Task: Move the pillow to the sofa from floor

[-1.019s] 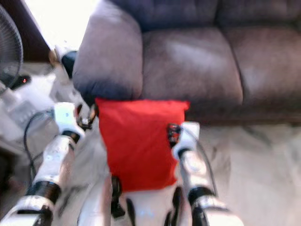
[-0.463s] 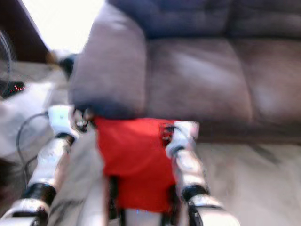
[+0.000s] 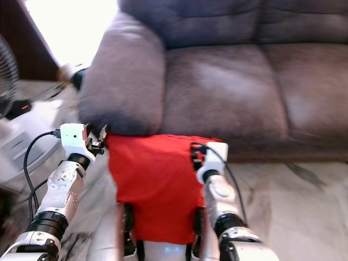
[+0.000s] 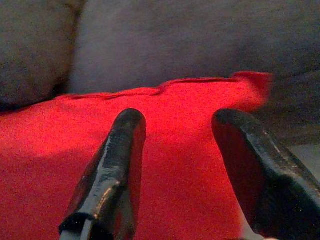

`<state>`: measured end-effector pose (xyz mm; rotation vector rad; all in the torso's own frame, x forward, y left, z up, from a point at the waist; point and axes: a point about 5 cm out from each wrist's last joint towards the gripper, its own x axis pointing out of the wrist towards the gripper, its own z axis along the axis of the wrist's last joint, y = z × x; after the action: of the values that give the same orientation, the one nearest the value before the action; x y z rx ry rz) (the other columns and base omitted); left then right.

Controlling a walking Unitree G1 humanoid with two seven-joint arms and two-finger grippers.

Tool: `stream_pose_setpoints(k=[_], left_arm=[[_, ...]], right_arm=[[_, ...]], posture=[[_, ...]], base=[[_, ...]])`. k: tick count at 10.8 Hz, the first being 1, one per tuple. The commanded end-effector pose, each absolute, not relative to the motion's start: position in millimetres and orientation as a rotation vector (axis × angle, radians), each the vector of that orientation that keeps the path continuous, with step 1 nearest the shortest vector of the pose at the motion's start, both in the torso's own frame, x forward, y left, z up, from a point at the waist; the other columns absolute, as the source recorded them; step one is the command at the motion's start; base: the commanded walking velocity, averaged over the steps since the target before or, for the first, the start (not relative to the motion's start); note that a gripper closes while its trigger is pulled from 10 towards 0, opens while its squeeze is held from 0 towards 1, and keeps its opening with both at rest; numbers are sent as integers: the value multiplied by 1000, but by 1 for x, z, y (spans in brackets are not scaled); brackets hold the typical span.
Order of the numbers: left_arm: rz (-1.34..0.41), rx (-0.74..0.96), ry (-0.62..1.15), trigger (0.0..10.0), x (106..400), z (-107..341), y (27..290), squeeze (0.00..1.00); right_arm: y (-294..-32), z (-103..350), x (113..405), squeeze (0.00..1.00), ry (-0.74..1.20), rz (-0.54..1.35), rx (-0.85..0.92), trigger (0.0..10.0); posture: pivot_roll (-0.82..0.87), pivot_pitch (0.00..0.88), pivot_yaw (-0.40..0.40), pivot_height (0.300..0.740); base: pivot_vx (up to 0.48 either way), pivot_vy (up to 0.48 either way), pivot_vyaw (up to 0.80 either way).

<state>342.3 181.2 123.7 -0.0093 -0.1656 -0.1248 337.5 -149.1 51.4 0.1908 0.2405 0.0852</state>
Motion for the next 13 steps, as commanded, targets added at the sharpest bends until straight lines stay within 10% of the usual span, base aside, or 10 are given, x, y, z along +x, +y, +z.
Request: stream_pose_setpoints(k=[1, 2, 3, 5, 6, 11, 12, 13], left_arm=[[-118, 2, -148, 10000, 340, 120, 185, 0], [-120, 2, -145, 10000, 340, 120, 185, 0], [-121, 2, -141, 10000, 340, 119, 185, 0], [-122, 2, -131, 10000, 339, 117, 185, 0], [-124, 2, -130, 10000, 339, 117, 185, 0], [-132, 0, -133, 10000, 337, 117, 184, 0], [-135, -1, -137, 10000, 337, 118, 182, 0], [-138, 1, -137, 10000, 337, 118, 181, 0]], right_arm=[[-150, 42, 333, 1000, 291, 48, 223, 10000], [-154, 41, 333, 1000, 301, 14, 225, 10000], [-154, 40, 332, 0, 312, 22, 215, 10000], [-153, 39, 332, 0, 327, 21, 248, 10000], [-152, 37, 331, 1000, 342, 8, 311, 10000], [-167, 49, 342, 1000, 326, -70, 496, 10000], [-163, 51, 345, 0, 336, -36, 528, 10000], [-162, 52, 346, 0, 340, -31, 517, 10000]], posture=[[166, 230, 27, 597], [167, 231, 27, 597], [167, 230, 27, 597], [167, 226, 27, 597], [169, 223, 28, 597], [185, 237, 28, 597], [191, 248, 29, 597], [192, 256, 30, 597]], base=[[0, 0, 0], [0, 0, 0], [0, 0, 0], [0, 0, 0], [0, 0, 0], [0, 0, 0], [0, 0, 0], [0, 0, 0]])
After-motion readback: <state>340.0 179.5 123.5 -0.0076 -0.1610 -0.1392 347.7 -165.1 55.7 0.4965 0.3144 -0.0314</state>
